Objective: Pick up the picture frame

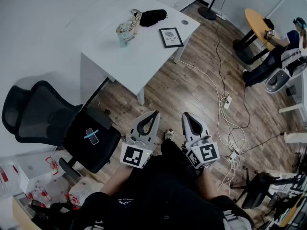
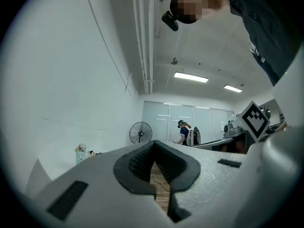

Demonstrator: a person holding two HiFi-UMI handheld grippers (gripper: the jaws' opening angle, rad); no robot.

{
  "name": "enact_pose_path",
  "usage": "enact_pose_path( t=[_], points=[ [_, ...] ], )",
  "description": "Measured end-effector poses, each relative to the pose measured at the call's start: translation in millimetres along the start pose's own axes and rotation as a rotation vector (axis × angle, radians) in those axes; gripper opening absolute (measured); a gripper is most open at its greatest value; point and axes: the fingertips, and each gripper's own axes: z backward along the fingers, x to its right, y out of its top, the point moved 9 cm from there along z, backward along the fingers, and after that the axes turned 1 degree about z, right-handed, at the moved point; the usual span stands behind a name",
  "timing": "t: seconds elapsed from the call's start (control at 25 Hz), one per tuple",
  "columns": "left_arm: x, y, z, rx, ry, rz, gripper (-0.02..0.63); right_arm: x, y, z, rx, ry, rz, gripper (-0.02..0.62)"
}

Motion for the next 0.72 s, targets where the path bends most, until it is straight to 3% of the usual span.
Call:
enact_pose_path(
  t=[0.32, 0.44, 0.72],
  points=[
    [55, 8, 55, -0.01, 0.019, -0.07, 0.006, -37, 0, 61, 0.063, 0.048, -0.007, -0.002],
    [96, 4, 65, -0.022, 0.018, -0.11, 0.006, -38, -3, 104, 0.084, 0.047, 0.0, -0.002],
    [201, -5, 77, -0.007, 0.0, -0.085, 0.006, -25, -18, 205, 0.103, 0.084, -0.009, -0.002]
  ],
)
